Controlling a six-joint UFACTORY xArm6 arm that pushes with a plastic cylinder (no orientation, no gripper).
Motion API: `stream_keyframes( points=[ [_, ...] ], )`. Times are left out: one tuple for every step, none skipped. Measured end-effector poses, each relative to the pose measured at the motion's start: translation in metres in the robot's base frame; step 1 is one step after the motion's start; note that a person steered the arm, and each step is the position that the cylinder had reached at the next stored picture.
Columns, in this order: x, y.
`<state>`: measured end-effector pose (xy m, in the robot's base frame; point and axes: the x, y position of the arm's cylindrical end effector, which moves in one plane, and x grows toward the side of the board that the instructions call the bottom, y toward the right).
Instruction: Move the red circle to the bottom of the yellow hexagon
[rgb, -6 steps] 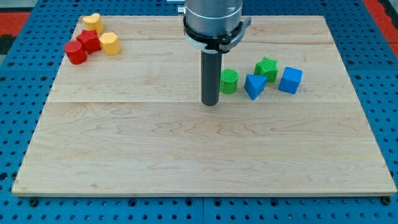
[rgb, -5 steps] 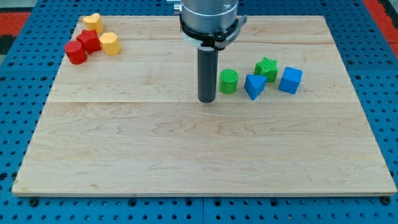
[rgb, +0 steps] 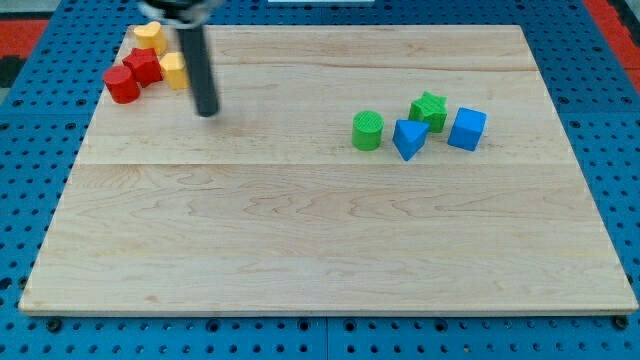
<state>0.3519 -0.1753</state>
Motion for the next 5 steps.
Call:
stream_keyframes(
  points=[
    [-0.010, -0.015],
    [-0.002, -0.066],
    [0.006, -0.130],
    [-0.027, -0.127],
    [-0.035, -0.129]
  ],
)
